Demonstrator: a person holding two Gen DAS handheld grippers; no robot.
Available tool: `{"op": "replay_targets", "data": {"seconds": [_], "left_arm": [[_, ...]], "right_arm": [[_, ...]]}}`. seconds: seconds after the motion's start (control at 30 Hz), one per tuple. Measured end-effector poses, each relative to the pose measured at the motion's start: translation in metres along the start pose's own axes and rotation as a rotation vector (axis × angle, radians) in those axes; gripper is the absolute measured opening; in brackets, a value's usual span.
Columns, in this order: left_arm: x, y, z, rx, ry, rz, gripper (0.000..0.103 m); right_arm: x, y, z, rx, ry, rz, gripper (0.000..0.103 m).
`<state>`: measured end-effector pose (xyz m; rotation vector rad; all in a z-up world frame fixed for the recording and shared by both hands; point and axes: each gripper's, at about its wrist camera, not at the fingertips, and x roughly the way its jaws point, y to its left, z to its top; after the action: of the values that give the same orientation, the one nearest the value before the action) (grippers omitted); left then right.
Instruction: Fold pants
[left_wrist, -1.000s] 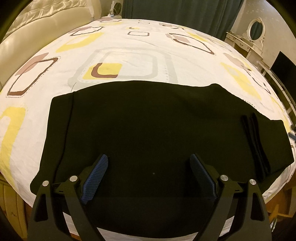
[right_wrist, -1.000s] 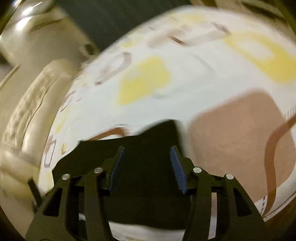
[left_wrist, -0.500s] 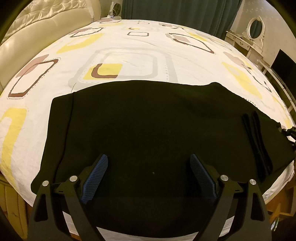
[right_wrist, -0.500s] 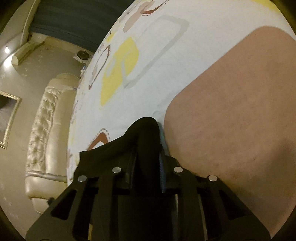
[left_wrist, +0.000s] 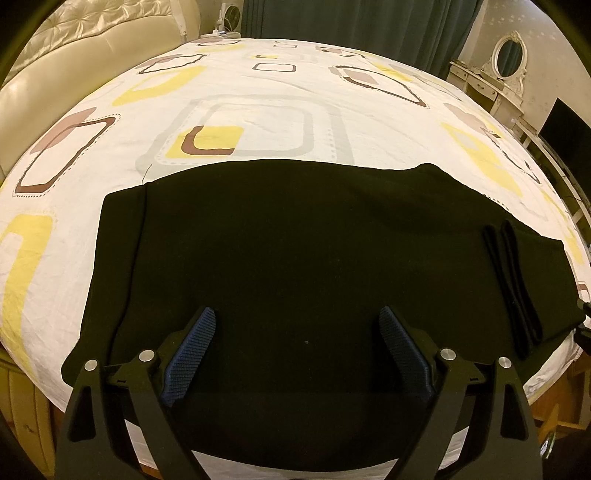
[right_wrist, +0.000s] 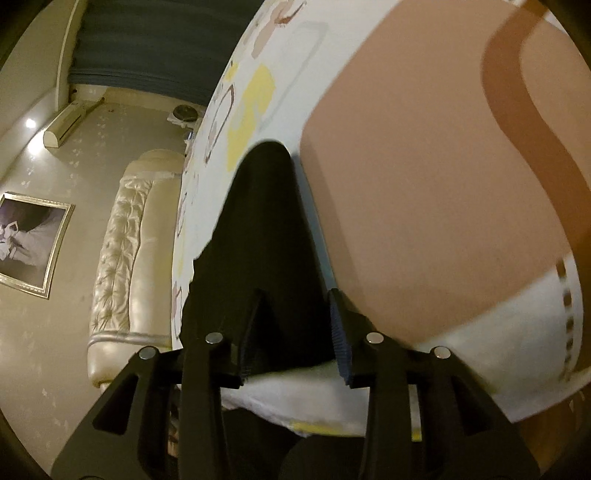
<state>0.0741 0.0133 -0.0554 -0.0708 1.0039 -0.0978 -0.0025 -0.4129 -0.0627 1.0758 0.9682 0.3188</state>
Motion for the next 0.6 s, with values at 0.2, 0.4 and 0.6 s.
{"op": "replay_targets", "data": {"seconds": [0.2,0.4,0.6], "left_arm": [[0.000,-0.001,-0.001,0.010,-0.005,0.001,0.089],[0.000,0.000,-0.002,0.013,-0.004,-0.006,0.089],[0.000,0.000,-0.001,0.013,-0.005,-0.004,0.089]], "right_arm": [[0.001,0.004,-0.005,-0.073,-0.012,-0.103,0.023],[-0.019,0.018,-0.005,-0.078,-0.094,-0.105,0.028],[-0.029,0.046,-0.013,-0.068,-0.173,0.079,0.039]]}}
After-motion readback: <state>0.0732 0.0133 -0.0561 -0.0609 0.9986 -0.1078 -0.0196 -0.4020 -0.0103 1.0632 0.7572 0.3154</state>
